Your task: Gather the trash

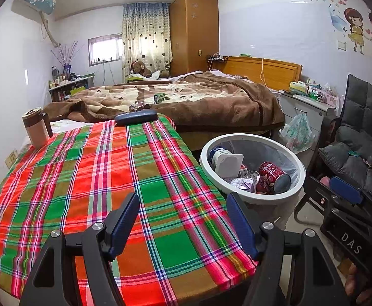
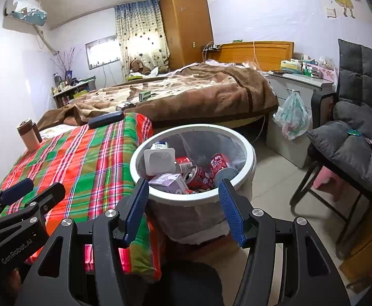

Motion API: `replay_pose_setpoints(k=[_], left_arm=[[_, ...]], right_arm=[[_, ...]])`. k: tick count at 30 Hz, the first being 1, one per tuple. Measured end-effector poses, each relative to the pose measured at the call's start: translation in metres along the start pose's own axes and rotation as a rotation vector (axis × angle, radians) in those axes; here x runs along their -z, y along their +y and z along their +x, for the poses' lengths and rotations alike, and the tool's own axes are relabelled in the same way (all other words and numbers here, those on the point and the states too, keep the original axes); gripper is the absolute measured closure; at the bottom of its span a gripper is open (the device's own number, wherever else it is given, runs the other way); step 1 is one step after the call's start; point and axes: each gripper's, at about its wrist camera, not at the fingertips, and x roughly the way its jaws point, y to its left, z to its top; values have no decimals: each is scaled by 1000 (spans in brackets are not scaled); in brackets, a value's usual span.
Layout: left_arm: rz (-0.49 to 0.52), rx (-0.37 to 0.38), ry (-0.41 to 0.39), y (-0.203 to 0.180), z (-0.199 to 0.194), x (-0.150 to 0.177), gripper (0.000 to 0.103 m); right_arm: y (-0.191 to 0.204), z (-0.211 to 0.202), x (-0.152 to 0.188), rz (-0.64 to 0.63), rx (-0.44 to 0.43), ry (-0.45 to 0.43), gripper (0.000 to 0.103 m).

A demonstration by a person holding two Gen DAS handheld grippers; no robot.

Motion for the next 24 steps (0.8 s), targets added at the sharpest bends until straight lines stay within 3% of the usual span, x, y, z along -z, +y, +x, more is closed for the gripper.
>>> replay_pose_setpoints(k=[24], left_arm=[[-6, -4, -5, 4, -4, 1, 33]], right_arm=[[2, -3, 0, 0, 0, -3, 45]])
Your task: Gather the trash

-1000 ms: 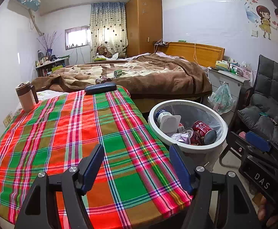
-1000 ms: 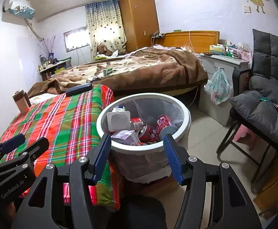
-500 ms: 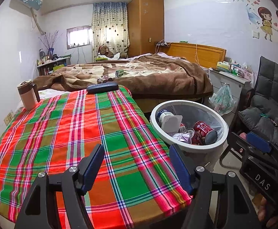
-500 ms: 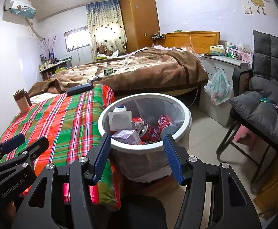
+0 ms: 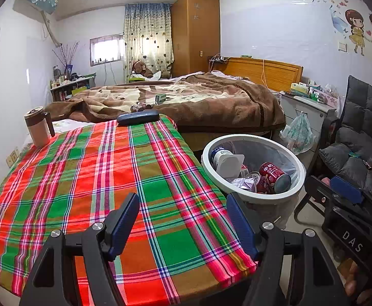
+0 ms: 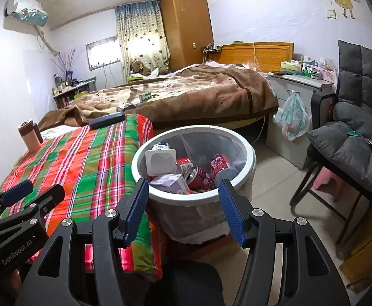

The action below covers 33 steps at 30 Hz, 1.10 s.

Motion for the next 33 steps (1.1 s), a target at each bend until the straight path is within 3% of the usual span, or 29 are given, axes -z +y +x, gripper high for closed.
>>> replay_pose_setpoints(k=[33], left_arm=[[-5, 8, 3, -2, -3, 1, 33]], right_arm=[[3, -3, -1, -2, -6, 2, 45]])
